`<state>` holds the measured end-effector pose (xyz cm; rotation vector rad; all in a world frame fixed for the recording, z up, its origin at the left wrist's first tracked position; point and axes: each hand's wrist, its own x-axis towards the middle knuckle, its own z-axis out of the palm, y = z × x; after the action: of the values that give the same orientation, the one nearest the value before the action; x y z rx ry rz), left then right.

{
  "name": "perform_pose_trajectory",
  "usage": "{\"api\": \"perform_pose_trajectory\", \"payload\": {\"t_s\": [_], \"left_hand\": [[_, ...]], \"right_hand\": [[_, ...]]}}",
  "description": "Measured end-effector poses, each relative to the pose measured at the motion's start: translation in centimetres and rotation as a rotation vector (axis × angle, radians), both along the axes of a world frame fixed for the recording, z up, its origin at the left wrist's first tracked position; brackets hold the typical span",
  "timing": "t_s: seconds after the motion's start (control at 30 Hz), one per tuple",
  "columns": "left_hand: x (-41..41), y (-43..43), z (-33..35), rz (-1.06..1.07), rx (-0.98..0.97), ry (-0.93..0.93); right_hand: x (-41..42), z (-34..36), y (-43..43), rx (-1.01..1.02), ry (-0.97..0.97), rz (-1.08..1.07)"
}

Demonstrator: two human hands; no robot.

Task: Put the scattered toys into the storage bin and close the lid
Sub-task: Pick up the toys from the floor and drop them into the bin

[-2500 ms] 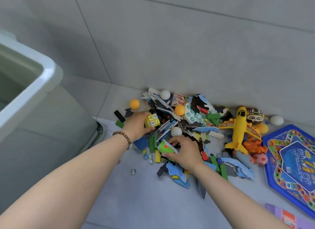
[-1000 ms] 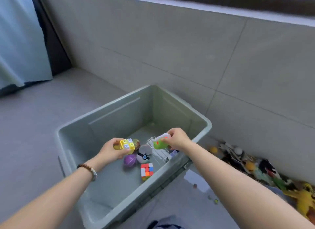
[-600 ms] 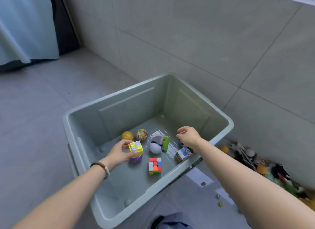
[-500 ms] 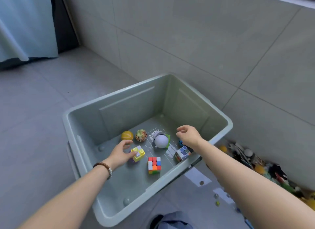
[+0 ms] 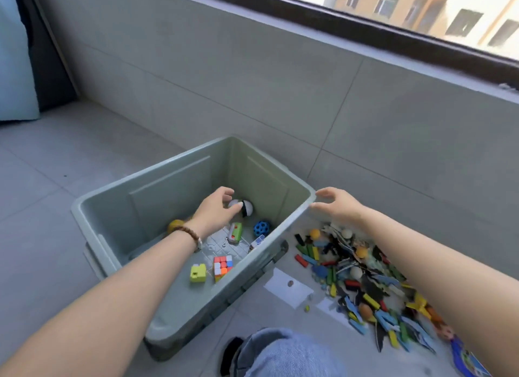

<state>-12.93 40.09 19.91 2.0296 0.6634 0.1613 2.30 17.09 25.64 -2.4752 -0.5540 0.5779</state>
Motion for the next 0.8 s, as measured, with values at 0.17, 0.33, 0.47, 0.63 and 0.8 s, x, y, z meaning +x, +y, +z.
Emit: {"api": "perform_pose_trajectory", "payload": {"t_s": [0.17,0.33,0.47,0.63,0.8], "left_hand": [[5.1,-7.0,2.7,-0.177,0.157,-0.022],[11.4,-15.2,-0.2,-0.39,0.221,0.022],[15.5,-19.7,-6.7,-0.544,0.22,0.216],[18.6,-22.1,-15.5,-0.656,0.27,0.463],[21.0,-22.8,-21.6,-0.736,0.34,0.51]], "right_hand": [[3.1,-0.3,-8.6,0.006,0.039,-0.109],[6.1,-5.3,-17.4,-0.006,0.185,-0.2],[8.0,-11.5,-22.5,0.014,0.262,-0.273],[8.8,-20.4,-25.6,0.058,0.366,-0.356],[9.8,-27.1,-25.4,0.099,0.407,-0.395]]}}
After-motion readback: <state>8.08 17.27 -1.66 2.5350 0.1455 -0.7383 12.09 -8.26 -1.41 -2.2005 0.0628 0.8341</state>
